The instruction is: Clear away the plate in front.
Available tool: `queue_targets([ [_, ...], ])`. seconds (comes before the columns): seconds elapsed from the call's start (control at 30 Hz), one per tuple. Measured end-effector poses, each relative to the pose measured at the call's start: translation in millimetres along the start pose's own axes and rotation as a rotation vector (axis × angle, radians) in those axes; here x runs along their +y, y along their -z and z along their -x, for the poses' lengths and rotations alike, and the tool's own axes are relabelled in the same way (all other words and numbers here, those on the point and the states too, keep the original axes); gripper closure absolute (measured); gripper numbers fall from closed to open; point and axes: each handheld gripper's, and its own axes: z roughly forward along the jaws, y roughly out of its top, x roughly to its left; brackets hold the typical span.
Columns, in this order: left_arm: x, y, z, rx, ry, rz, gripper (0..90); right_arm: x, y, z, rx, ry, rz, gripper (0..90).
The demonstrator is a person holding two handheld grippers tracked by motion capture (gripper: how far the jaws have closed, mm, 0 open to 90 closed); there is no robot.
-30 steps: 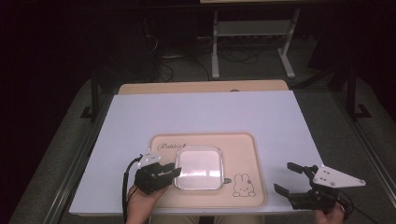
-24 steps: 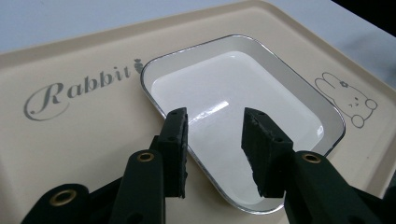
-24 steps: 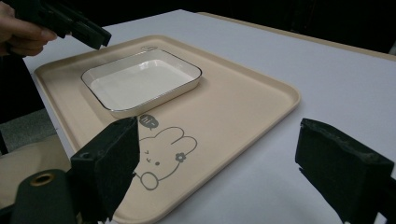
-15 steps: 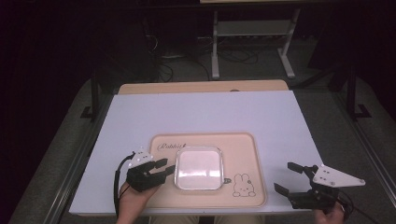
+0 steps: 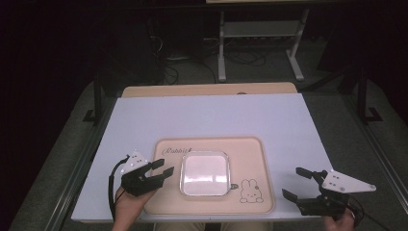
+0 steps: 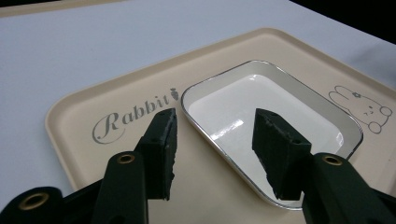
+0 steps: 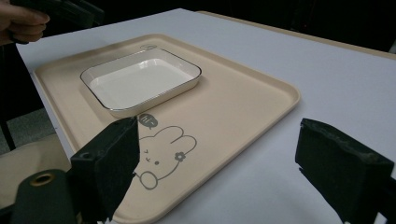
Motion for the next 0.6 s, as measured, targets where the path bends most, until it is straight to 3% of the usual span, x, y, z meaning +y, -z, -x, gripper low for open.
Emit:
queue_targets([
  [0.27, -0.3, 6.5, -7.0, 0.008, -0.010, 0.022, 42.6, 0.3, -0.5, -0.2, 0.003, 0.005, -0.002, 13.0],
  [0.6, -5.2, 12.7, -17.4, 0.026, -0.017, 0.012, 35.8, 0.3, -0.8, 0.1, 0.004, 0.003, -0.004, 13.0],
])
